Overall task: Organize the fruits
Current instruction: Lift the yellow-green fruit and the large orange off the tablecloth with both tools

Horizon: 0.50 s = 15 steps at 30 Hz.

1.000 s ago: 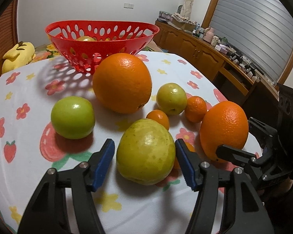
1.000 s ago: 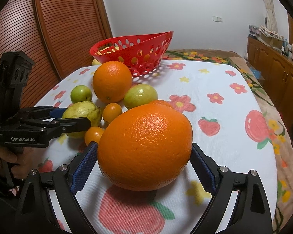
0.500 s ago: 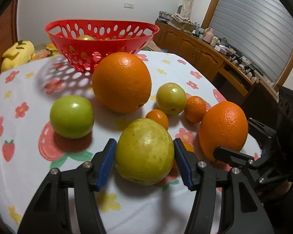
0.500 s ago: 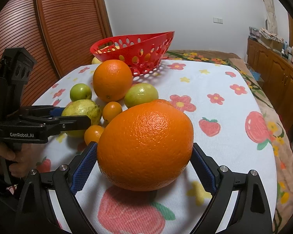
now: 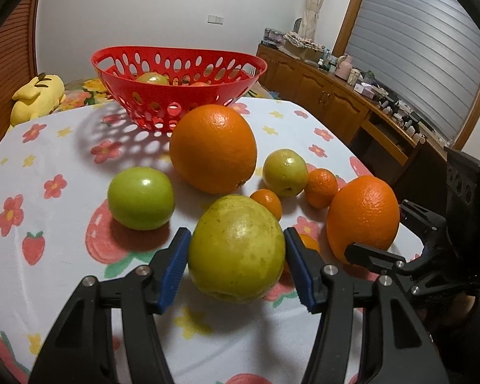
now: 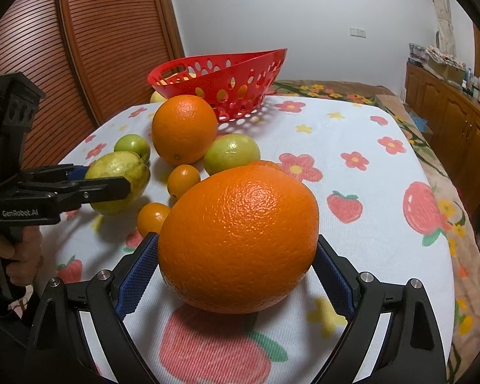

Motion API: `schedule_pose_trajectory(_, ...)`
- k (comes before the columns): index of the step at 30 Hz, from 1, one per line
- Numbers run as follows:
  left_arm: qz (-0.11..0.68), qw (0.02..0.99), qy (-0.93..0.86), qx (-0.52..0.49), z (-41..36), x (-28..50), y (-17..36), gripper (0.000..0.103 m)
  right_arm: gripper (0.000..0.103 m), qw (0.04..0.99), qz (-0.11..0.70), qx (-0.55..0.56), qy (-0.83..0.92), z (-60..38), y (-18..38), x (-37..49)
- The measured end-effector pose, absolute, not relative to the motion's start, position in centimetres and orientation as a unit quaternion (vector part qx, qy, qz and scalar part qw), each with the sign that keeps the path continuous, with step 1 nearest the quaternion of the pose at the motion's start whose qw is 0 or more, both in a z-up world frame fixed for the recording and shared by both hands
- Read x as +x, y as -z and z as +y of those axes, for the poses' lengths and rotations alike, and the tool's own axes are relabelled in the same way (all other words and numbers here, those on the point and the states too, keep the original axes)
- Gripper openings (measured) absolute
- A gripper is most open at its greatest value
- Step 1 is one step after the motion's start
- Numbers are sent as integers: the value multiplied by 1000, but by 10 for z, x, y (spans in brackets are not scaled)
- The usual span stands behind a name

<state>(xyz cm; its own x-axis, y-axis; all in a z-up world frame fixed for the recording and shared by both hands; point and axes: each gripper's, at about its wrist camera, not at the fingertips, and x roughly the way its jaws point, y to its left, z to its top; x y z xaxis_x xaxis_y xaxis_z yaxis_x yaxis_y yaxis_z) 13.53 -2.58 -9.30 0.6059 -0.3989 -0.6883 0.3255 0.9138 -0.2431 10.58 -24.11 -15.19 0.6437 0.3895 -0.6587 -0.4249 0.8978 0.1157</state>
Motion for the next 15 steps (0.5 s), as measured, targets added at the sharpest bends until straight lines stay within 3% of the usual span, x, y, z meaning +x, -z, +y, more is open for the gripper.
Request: schedule_pose_trajectory(15,378,903,195,-58,-15,130,82,58,93,906,358,-28,-225,-240,152,106)
